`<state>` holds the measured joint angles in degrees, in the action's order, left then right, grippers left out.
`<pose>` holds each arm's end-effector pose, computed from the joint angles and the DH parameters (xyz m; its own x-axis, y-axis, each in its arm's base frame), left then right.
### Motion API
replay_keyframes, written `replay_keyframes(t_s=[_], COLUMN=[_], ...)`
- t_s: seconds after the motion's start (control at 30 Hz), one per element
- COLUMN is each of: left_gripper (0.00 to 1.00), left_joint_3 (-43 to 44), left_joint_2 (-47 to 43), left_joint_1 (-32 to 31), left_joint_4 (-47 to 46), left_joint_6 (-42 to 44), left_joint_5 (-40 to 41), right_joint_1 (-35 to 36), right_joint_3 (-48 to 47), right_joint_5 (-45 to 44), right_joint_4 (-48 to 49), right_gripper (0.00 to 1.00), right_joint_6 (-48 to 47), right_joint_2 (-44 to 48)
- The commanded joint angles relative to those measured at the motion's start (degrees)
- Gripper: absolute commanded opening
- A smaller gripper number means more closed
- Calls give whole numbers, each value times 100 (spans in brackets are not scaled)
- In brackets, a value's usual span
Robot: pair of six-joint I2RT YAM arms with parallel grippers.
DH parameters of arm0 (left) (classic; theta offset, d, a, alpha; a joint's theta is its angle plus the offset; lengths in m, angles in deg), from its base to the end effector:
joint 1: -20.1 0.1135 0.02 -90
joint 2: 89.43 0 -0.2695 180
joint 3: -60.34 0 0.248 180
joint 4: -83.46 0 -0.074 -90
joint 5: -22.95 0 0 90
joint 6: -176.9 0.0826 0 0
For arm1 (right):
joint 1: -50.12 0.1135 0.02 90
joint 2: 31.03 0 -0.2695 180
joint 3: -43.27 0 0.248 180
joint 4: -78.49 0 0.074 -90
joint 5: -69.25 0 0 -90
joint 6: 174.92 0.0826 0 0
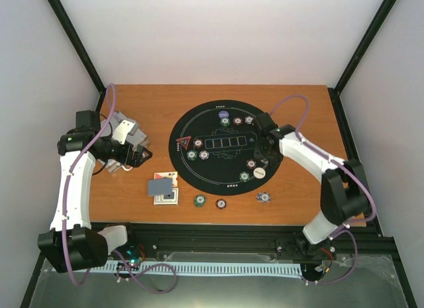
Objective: Distribute texas hold em gaming equipment
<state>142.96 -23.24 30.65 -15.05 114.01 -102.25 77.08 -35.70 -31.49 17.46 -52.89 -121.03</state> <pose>0.2139 -0.0086 0.3019 -0.7528 0.2386 -0.6135 0.4857 0.8303 -0.2731 0.2844 0.1274 0.1879 -0.9280 0.1126 -0.3552 0.1155 0.9932 0.0131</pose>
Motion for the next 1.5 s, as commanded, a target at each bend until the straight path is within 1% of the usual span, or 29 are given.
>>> replay_keyframes(t_s=[0.0,0.2,0.33,0.5,0.53,0.57,0.6,0.63,0.7,0.83,1.0,1.13,1.27,1.47], left_gripper=[100,100,100,100,100,100,100,100,100,100,100,99,99,100], left_joint_3=[42,1,-123,-307,-357,-411,-483,-554,-719,-1014,-1580,-1919,-2128,-2555], left_joint_2=[-10,108,217,161,123,79,20,-41,-181,-386,-648,-649,-349,-262], left_joint_1=[42,40,39,40,38,40,36,35,38,36,30,-110,-300,-454], left_joint_4=[165,358,529,749,767,779,788,787,812,880,606,220,-188,-955], left_joint_6=[293,969,1762,2767,2952,3156,3352,3552,4018,4609,5218,5332,5449,5744], left_joint_5=[-109,130,352,441,445,438,442,446,431,411,523,730,1006,1033], right_joint_1=[-279,-517,-658,-685,-684,-683,-690,-689,-686,-684,-543,-259,274,994], right_joint_3=[-388,-751,-824,-665,-608,-574,-556,-545,-534,-513,-343,-199,-51,-16], right_joint_5=[21,182,269,335,343,352,353,352,334,341,454,395,340,358], right_joint_4=[199,444,556,698,736,754,764,757,748,705,736,727,747,756], right_gripper=[36,36,36,36,37,41,48,56,67,79,84,85,86,88], right_joint_6=[-373,-477,-524,-534,-516,-502,-492,-475,-451,-418,-327,-222,-31,279], right_joint_2=[-715,-1568,-1820,-1984,-1993,-1985,-1982,-1949,-1789,-1284,-591,-140,198,349])
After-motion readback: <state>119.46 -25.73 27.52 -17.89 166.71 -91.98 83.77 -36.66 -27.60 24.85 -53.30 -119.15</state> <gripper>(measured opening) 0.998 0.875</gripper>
